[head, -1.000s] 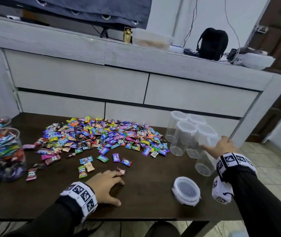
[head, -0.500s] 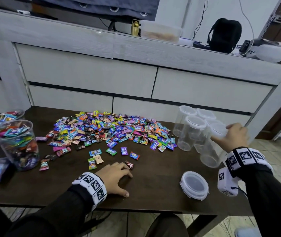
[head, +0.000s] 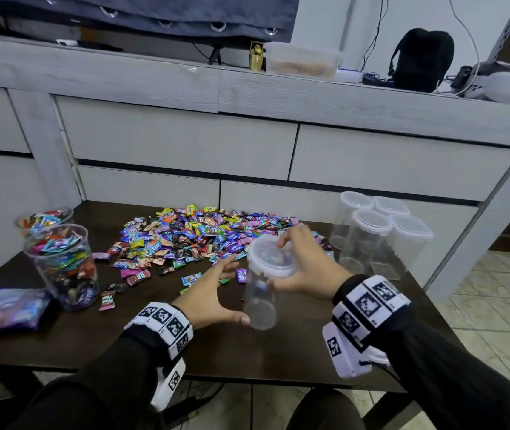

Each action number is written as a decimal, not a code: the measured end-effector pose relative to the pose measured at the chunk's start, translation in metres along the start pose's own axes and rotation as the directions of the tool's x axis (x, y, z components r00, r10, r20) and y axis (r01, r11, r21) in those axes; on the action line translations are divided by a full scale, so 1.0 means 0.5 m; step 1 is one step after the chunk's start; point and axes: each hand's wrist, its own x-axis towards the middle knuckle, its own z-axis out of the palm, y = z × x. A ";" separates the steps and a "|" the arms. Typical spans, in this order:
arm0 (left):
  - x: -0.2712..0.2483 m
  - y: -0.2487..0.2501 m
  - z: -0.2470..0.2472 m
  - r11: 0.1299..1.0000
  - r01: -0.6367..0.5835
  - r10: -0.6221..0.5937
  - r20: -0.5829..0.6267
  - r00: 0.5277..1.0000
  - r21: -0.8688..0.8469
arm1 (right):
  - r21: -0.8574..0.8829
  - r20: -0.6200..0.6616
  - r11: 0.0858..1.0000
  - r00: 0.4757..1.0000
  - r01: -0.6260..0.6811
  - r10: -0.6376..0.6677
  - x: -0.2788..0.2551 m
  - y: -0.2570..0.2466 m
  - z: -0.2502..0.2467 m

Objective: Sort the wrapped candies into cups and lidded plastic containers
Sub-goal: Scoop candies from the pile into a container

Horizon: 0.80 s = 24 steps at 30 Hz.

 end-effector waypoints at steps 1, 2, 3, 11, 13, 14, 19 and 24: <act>-0.003 0.006 -0.009 0.999 -0.030 0.029 -0.026 0.999 -0.019 | 0.006 0.025 1.000 0.999 0.023 -0.023 0.004 -0.008 0.015; -0.005 0.014 -0.017 0.998 -0.054 0.053 -0.043 0.998 -0.032 | 0.018 0.047 0.999 0.998 0.031 -0.032 0.008 -0.014 0.028; -0.006 0.021 -0.022 0.996 -0.075 0.073 -0.055 0.996 -0.038 | 0.033 0.068 0.999 0.997 0.031 -0.033 0.012 -0.020 0.039; -0.008 0.017 -0.006 0.972 -0.094 0.057 -0.173 0.983 -0.214 | 0.155 0.271 0.988 0.962 -0.002 -0.040 0.041 -0.030 0.073; -0.009 0.012 -0.003 0.962 -0.080 0.042 -0.147 0.988 -0.260 | 0.300 0.334 0.950 0.942 -0.084 -0.022 0.052 -0.030 0.064; -0.009 0.012 -0.002 0.964 -0.069 0.035 -0.136 0.990 -0.255 | 0.356 0.344 0.926 0.939 -0.121 -0.010 0.059 -0.030 0.062; -0.006 0.019 0.005 0.968 -0.050 0.009 -0.167 0.986 -0.245 | 0.203 0.159 0.960 0.974 -0.194 0.164 0.111 -0.038 0.075; -0.004 0.016 0.016 0.963 -0.026 -0.023 -0.176 0.984 -0.268 | -0.021 0.103 0.952 0.946 -0.306 0.306 0.146 -0.058 0.103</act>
